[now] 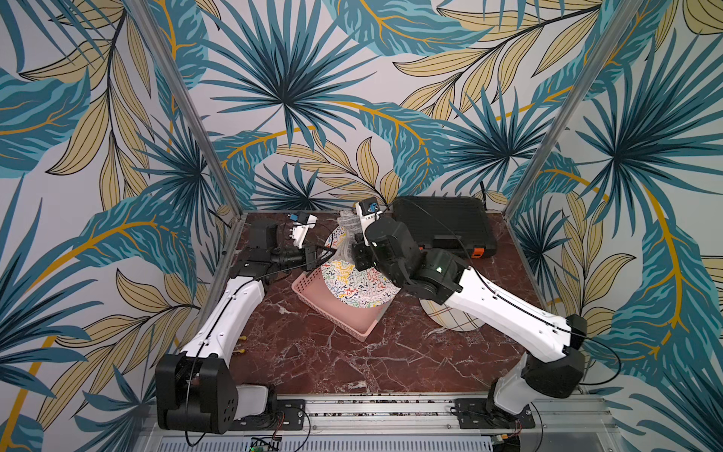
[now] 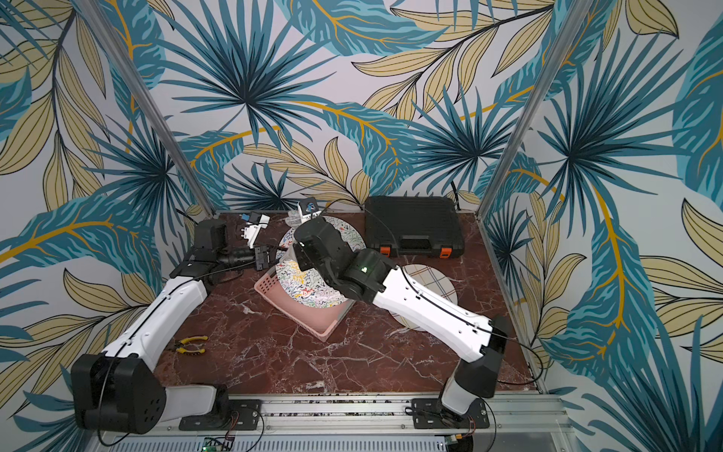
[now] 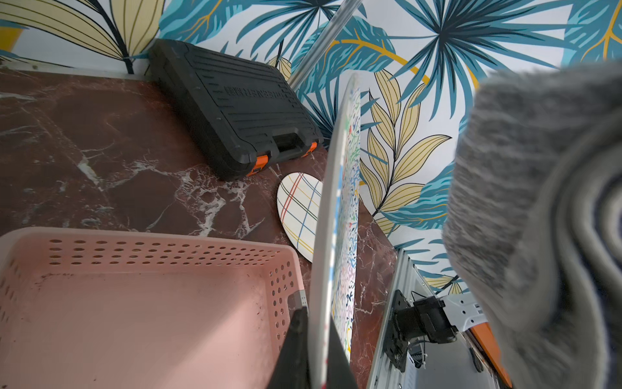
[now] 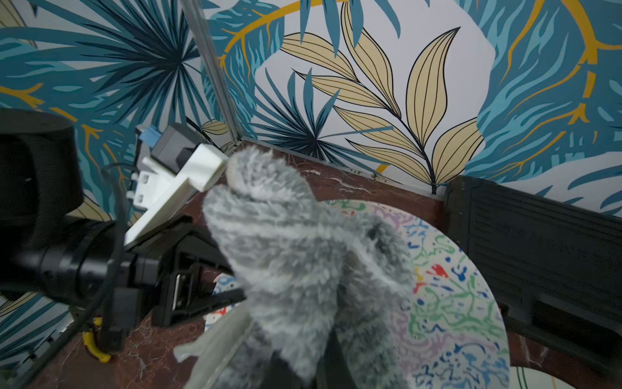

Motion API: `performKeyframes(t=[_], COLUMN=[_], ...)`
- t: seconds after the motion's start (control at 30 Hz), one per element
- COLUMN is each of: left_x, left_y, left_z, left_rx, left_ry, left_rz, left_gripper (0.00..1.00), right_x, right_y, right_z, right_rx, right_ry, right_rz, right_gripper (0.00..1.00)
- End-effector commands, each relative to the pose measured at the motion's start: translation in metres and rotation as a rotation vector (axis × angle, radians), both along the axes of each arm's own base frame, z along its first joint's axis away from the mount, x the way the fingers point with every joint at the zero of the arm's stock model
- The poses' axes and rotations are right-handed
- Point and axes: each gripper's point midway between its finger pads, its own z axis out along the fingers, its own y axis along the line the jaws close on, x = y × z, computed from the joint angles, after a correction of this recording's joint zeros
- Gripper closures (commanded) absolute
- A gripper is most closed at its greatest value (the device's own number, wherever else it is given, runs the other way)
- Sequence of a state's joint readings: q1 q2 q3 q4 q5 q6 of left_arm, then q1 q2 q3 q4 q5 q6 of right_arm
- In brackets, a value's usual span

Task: Wipe the wet plate dry
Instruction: Wipe the plate with towel.

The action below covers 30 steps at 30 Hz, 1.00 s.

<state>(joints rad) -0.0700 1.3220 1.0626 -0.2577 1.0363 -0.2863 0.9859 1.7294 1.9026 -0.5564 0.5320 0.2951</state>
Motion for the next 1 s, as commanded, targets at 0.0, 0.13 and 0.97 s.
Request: performKeyframes(t=[0.0, 0.13, 0.97], left_x=[-0.014, -0.015, -0.012], left_y=[-0.005, -0.005, -0.004], left_z=[0.031, 0.033, 0.03], left_rx=[-0.025, -0.028, -0.016], left_ry=[-0.104, -0.106, -0.107], left_rz=[-0.06, -0.066, -0.052], left_gripper=[1.0, 1.0, 1.0], right_x=[0.025, 0.047, 0.004], right_y=[-0.001, -0.013, 0.032], right_z=[-0.013, -0.038, -0.079], right_rx=[-0.045, -0.047, -0.047], right_ry=[0.011, 0.052, 0.126], right_rz=[-0.049, -0.11, 0.081], right_gripper=[1.0, 1.0, 1.0])
